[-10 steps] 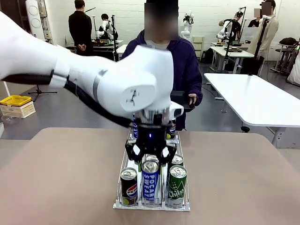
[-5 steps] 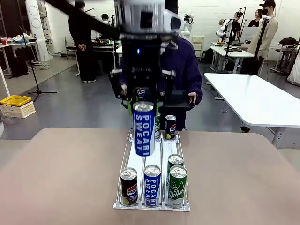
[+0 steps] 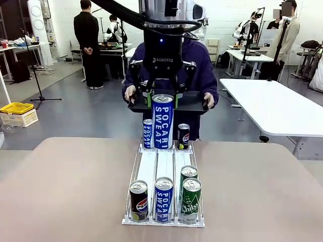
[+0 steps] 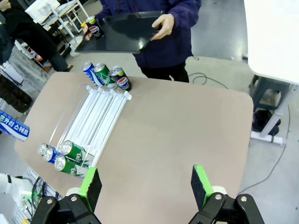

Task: Retrieve and hand over the desired beverage to the person.
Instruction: Pick up another can of the same type that the person held from the Automatic Can Dispenser, then place the picked can on the Handle tray extended by the person.

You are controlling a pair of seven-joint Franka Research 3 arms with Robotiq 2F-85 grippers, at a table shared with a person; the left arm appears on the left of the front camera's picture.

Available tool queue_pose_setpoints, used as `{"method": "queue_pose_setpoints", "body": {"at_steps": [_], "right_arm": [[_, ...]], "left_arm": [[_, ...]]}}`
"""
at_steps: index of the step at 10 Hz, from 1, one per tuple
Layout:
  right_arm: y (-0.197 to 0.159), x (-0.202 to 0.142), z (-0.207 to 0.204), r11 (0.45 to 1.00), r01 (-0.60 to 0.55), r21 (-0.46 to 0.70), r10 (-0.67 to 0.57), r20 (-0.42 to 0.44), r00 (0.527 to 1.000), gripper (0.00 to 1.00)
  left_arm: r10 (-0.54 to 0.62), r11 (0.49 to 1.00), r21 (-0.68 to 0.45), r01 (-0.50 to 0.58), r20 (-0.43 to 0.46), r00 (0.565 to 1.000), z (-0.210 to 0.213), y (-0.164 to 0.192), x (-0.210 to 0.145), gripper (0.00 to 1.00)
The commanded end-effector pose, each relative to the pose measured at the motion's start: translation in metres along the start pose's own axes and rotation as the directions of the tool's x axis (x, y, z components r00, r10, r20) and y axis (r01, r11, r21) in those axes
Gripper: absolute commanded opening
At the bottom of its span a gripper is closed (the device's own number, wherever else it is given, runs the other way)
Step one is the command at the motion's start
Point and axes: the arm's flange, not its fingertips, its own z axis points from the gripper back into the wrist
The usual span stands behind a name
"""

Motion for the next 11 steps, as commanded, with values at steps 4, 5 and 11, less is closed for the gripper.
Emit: {"method": "queue_pose_setpoints", "body": {"at_steps": [4,5,11], "right_arm": [[-0.001,0.000,-0.002,1.000,-0.004,0.030,0.004,0.008,1.000,1.00],[-0.001,0.000,-0.002,1.000,-0.004,0.030,0.004,0.008,1.000,1.00],[-0.001,0.000,-0.002,1.000,-0.004,0.030,0.004,0.008,1.000,1.00]], "left_arm": [[0.002,1.000,-0.008,-0.002,0.002,1.000,0.001,-0.001,0.007,0.00],[0.002,1.000,-0.008,-0.002,0.002,1.000,0.001,-0.001,0.007,0.00],[0.002,1.000,-0.008,-0.002,0.002,1.000,0.001,-0.001,0.007,0.00]]}}
